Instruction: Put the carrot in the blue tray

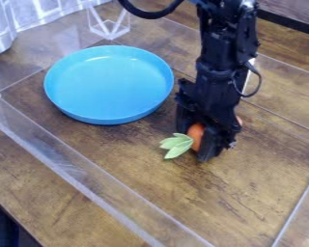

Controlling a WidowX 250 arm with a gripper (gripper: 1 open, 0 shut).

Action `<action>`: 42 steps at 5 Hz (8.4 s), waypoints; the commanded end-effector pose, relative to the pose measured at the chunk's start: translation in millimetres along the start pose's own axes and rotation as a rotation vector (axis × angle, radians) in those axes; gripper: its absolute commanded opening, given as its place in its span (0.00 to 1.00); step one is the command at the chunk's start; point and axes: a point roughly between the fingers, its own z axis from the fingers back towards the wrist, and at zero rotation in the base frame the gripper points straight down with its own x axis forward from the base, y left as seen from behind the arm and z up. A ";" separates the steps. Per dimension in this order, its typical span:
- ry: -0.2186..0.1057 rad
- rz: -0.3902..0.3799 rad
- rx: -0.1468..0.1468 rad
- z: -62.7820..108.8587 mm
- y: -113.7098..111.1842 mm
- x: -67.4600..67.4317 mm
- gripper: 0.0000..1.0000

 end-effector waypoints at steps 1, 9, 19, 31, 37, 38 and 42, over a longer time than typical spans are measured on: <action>-0.057 -0.016 0.008 17.2 -1.5 11.6 0.00; -0.095 -0.017 0.084 86.9 15.2 -9.1 0.00; -0.148 0.080 0.003 81.0 6.0 -49.5 0.00; -0.152 0.104 -0.007 105.1 20.8 -56.7 0.00; -0.157 0.114 -0.043 104.5 22.4 -55.9 0.00; -0.157 0.116 -0.049 104.0 22.5 -56.1 0.00; -0.155 0.114 -0.067 102.8 23.0 -56.0 0.00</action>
